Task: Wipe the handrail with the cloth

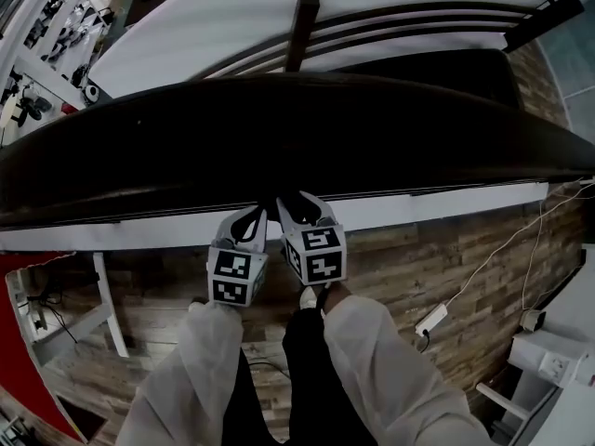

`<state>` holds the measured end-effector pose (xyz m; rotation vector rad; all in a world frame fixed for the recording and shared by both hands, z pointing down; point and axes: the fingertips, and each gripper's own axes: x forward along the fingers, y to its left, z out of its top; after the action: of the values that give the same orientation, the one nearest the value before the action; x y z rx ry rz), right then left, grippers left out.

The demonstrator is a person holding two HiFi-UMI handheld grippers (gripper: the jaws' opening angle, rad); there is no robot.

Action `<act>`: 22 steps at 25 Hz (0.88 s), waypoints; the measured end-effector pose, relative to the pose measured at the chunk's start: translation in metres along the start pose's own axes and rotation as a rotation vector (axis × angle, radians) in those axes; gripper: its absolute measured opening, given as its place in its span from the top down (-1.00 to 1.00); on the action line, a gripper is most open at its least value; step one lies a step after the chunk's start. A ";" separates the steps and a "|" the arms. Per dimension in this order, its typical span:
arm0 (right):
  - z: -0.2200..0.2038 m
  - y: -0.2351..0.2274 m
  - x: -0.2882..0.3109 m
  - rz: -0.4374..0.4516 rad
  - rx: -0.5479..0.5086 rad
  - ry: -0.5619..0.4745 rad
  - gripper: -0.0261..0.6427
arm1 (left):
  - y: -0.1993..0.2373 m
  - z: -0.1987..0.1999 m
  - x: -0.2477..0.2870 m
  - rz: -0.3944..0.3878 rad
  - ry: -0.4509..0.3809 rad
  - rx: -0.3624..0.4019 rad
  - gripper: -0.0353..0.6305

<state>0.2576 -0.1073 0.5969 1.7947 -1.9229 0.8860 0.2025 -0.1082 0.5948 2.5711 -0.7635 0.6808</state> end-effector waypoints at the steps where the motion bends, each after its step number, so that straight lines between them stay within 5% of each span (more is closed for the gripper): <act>1: -0.001 -0.008 -0.003 -0.005 0.004 -0.002 0.59 | -0.007 0.002 0.005 -0.005 0.001 0.003 0.90; 22: -0.014 -0.196 -0.081 -0.119 0.056 -0.050 0.59 | -0.152 0.031 0.100 -0.122 0.053 0.085 0.90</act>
<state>0.4579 -0.0360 0.5929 1.9586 -1.8165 0.8698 0.3754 -0.0446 0.5918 2.6385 -0.5672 0.7541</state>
